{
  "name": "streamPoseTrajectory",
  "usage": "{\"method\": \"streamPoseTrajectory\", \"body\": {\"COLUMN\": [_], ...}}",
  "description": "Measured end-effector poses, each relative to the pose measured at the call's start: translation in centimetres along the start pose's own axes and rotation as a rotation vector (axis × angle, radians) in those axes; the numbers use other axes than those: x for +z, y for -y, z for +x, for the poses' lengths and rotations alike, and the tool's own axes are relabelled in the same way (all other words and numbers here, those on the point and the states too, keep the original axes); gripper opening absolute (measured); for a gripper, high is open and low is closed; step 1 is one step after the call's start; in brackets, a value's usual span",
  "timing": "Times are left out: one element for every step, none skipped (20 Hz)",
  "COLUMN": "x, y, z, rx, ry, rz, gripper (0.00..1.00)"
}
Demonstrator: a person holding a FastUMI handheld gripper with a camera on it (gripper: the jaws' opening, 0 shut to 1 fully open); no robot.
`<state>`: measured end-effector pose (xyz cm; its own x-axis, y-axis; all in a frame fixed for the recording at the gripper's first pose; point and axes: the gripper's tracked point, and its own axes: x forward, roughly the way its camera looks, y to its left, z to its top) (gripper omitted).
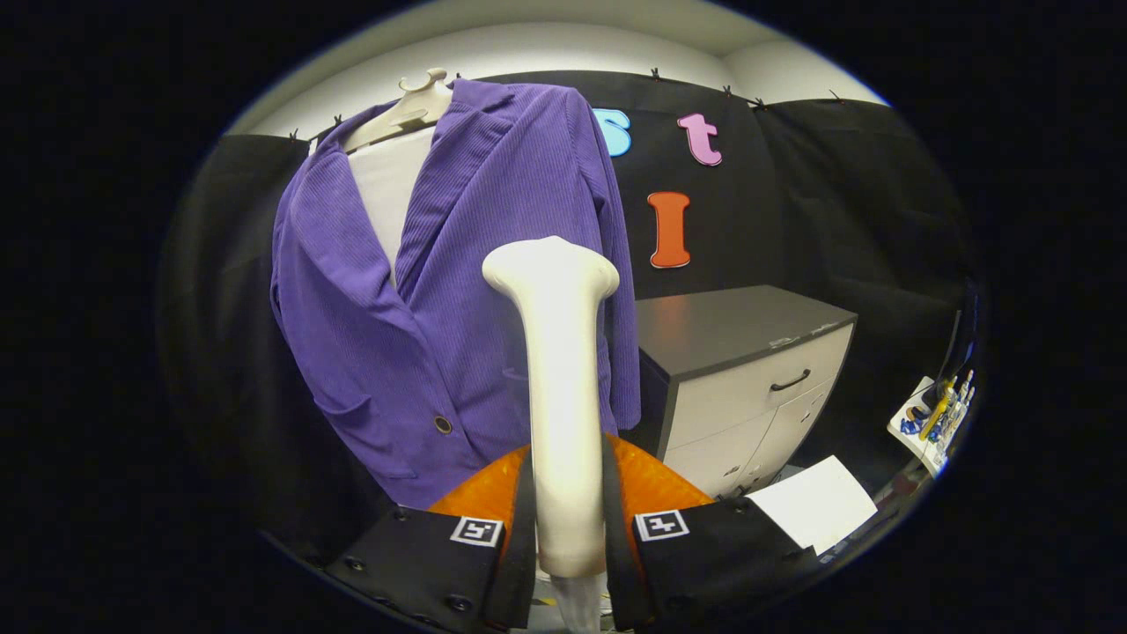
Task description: Iron the clothes twice with a garment steamer, once on the left side and once on the right side.
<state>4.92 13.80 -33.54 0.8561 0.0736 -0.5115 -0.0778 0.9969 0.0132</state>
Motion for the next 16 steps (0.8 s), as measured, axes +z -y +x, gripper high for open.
{"method": "streamPoseTrajectory", "body": {"x": [-0.7,-1.3,-1.9,-2.6,-3.2,-3.9,-4.6,-5.3,-5.8,-6.6,-7.3,-8.0,-8.7,-9.5,-10.2,-10.8], "y": [0.1,0.2,0.2,0.1,0.1,0.0,-0.1,-0.2,-0.4,-0.4,-0.5,-0.6,-0.6,-0.7,-0.6,-0.7], "z": [0.1,0.1,0.1,0.2,0.4,0.4,0.4,0.4,0.5,0.5,0.4,0.5,0.7,0.7,0.8,0.8], "rx": [-0.001,-0.001,-0.001,0.000,0.000,0.002,0.004,0.004,0.002,0.000,0.000,0.000,0.001,0.002,0.003,0.002], "ry": [-0.013,-0.025,-0.036,-0.046,-0.057,-0.071,-0.086,-0.098,-0.109,-0.119,-0.130,-0.144,-0.159,-0.175,-0.189,-0.202], "rz": [0.001,0.002,-0.001,-0.006,-0.012,-0.013,-0.010,-0.007,-0.010,-0.017,-0.022,-0.026,-0.028,-0.032,-0.035,-0.039], "gripper": [0.41,0.41,0.41,0.41,0.41,0.41,0.41,0.41,0.41,0.41,0.41,0.41,0.41,0.41,0.41,0.41]}}
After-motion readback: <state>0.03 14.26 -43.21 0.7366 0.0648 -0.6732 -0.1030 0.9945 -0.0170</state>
